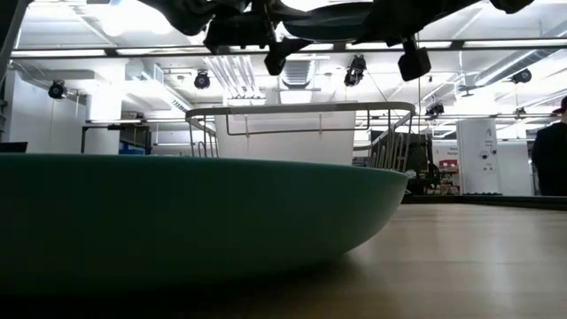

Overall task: Sort dishes
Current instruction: Put the dark green plate in the dishwasher rack

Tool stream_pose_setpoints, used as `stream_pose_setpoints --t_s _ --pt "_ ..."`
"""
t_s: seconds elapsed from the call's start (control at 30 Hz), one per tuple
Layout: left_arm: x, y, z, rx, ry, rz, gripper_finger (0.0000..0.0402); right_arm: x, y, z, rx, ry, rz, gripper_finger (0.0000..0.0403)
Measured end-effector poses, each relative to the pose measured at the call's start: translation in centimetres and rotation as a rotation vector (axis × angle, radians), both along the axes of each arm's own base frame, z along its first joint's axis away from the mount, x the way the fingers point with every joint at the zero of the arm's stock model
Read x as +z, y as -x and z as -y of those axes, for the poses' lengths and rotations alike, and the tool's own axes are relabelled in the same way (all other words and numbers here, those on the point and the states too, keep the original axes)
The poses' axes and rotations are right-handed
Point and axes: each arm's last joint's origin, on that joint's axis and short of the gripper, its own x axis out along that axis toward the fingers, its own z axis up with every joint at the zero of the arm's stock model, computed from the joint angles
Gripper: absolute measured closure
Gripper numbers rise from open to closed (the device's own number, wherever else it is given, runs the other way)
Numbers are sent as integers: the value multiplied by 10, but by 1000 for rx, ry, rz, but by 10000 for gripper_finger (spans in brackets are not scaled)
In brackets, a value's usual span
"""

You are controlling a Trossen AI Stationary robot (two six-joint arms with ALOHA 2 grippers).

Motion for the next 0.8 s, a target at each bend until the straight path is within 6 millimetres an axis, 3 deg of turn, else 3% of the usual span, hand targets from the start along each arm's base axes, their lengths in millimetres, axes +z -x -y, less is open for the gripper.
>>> stream_pose_setpoints --t_s 0.13,0.4,0.57,0.8 --pt "3 -4 -1 -5 -29 13 206 -1 0 2 0 -68 65 391" --pt "0 -5 -4 17 -24 -15 378 -6 -1 8 -3 -84 51 388" --pt "-1 -6 -4 57 -66 -18 378 -11 0 9 3 -110 53 368" --pt "0 -4 -9 121 -79 -23 385 -10 1 10 -51 -238 204 296"
